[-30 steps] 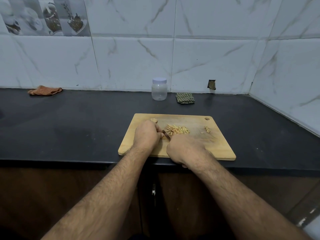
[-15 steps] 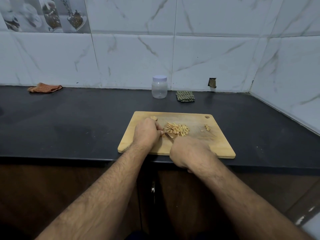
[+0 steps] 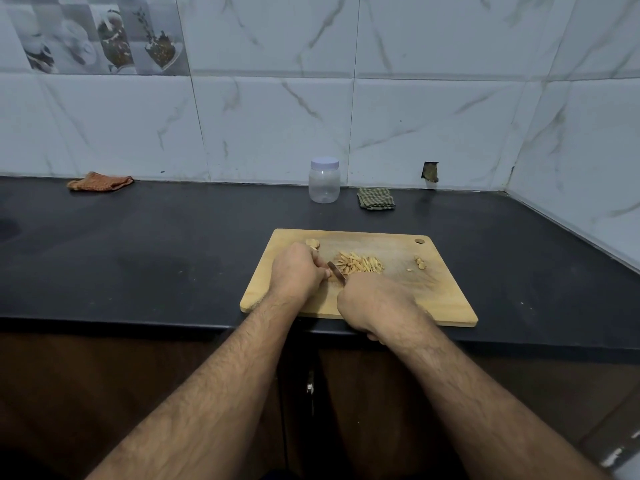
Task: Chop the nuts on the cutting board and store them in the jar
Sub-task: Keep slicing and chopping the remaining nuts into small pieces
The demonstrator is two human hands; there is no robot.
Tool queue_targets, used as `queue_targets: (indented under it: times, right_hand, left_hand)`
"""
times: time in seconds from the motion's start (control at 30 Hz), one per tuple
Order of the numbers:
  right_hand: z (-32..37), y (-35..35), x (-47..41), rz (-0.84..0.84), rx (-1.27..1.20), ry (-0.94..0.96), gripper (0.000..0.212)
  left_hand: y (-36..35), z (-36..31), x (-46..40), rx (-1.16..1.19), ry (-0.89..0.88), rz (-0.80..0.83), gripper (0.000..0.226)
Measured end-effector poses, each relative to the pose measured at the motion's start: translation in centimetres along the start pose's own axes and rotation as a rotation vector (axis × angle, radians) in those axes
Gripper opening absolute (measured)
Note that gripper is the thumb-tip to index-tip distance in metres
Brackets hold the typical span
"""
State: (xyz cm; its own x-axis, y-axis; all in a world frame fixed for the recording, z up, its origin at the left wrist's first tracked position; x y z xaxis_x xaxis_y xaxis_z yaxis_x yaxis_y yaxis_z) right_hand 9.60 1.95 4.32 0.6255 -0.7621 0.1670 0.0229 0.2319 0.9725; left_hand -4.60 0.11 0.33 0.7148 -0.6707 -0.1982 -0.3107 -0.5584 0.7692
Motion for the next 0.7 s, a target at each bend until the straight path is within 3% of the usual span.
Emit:
queue_targets:
  times: [0.13,0.53,0.7]
  right_hand:
    - [0.2,0.0,-0.1,0.018,0.018,0.017,0.028]
    - [0.9,0.4,0.0,0.074,0.065,-0.001,0.033]
    - [-0.3,0.2,1.0,0.097,0.114,-0.029,0.026]
  left_hand:
    - [-0.2,0.1,-0.1,-0.008,-0.011,-0.002,0.005]
    - [0.4,-0.3,-0.3,-0.034,0.013,0.025,0.004]
    - [0.5,-0.5,0.0,-0.034,0.002,0.017,0.007]
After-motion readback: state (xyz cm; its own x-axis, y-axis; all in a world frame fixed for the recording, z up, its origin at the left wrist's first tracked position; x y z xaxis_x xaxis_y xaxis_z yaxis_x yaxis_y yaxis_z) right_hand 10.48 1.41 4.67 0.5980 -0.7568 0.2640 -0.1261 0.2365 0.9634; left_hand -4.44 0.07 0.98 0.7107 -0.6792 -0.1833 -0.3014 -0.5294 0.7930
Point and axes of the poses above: each hand's wrist, its own x-axis away from the middle knuckle, its own y-axis out of the back of the hand, z = x × y, the point moved 3 cm from there along -x, towards the middle knuckle, and after that the axes turned 3 degrees about -y, right-handed, at the moved point
